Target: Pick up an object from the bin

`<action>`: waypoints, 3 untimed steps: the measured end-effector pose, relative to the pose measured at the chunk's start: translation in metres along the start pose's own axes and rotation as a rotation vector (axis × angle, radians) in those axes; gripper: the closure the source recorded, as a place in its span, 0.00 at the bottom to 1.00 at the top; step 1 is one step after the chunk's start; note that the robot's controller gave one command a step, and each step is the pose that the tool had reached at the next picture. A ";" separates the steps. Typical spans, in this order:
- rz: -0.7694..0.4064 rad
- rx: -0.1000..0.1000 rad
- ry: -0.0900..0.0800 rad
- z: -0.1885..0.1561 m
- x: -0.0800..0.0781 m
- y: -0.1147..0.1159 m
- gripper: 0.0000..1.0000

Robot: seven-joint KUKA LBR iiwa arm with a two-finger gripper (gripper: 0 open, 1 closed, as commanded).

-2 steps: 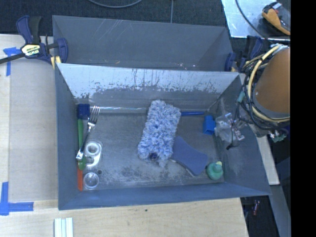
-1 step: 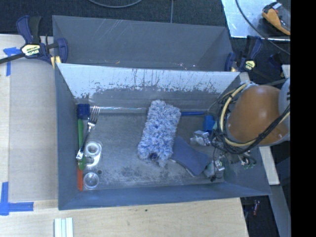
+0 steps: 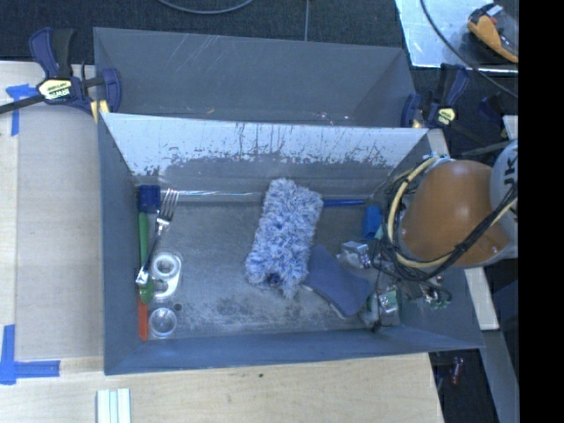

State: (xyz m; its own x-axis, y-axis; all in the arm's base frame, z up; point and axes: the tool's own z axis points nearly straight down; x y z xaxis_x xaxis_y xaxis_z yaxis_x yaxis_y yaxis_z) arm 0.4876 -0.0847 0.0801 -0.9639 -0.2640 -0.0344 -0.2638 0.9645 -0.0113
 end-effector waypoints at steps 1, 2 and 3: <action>-0.266 0.002 -0.005 0.010 0.000 -0.012 0.00; -0.021 0.004 -0.009 0.010 -0.002 0.012 0.00; 0.037 0.004 -0.010 0.005 -0.015 0.012 0.00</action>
Offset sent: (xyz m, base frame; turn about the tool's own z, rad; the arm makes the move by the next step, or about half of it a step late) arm -0.0020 0.0121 -0.0101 -0.0211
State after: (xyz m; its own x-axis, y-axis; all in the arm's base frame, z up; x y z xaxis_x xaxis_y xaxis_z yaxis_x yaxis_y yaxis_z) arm 0.4994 -0.0695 0.0757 -0.9727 -0.2279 -0.0445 -0.2275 0.9737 -0.0134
